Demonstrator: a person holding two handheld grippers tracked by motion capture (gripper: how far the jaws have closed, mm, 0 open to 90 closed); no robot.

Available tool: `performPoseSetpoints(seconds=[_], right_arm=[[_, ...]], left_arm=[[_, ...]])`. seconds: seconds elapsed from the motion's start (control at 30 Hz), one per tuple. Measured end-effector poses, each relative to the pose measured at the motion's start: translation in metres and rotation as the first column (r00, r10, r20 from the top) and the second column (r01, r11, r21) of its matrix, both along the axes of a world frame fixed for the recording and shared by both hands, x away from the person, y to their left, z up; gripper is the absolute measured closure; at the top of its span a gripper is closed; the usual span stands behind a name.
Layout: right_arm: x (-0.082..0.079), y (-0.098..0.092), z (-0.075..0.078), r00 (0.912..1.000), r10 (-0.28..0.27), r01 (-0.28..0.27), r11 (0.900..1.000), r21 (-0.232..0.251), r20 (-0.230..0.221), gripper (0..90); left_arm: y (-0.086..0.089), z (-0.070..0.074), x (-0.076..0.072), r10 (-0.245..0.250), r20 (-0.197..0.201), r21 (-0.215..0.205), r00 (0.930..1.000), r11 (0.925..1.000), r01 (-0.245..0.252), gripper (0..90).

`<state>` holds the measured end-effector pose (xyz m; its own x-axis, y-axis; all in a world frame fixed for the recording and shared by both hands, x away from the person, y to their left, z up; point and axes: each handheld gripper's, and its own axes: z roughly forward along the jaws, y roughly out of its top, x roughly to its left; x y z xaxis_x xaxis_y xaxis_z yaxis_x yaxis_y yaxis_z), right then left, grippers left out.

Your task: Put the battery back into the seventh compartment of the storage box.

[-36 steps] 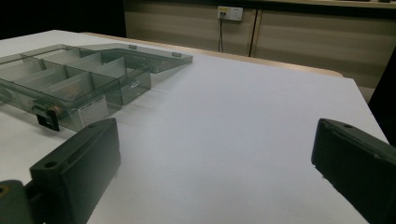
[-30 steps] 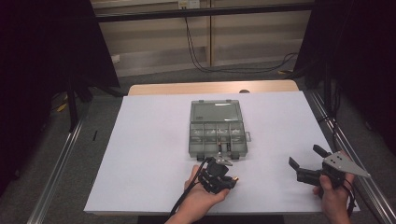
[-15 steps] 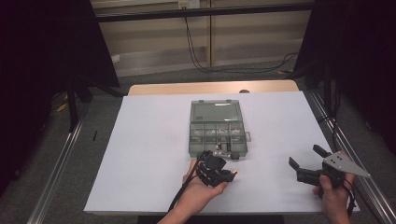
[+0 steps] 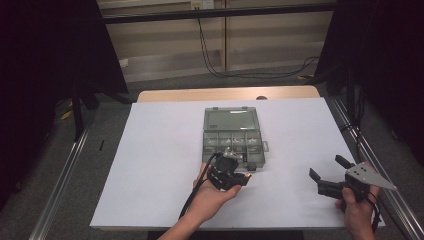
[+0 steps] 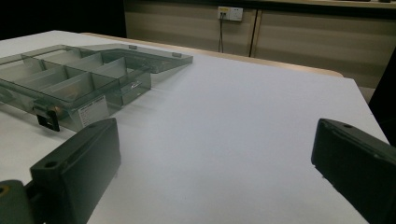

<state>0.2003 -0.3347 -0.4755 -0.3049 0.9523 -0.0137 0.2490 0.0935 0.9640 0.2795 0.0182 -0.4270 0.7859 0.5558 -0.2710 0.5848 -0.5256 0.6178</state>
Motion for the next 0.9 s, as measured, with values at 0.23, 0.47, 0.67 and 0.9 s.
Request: performPoseSetpoints(seconds=[0.23,0.47,0.67,0.9], right_arm=[[0.000,0.000,0.000,1.0000,-0.002,0.002,1.000,0.000,0.002,0.8],[0.000,0.000,0.000,1.0000,-0.002,0.002,1.000,-0.001,0.004,0.8],[0.000,0.000,0.000,1.0000,0.000,0.000,1.000,0.000,0.004,0.8],[0.000,0.000,0.000,1.0000,-0.003,0.003,1.000,0.000,0.005,0.8]], left_arm=[[0.000,0.003,0.008,0.028,0.001,-0.020,0.9996,0.9994,-0.028,77.1],[0.001,0.007,0.018,0.045,0.006,-0.031,0.9990,0.9985,-0.045,77.1],[0.002,0.008,0.025,0.061,0.007,-0.031,0.9981,0.9977,-0.060,77.1],[0.002,0.009,0.033,0.083,0.005,-0.038,0.9966,0.9959,-0.082,77.1]])
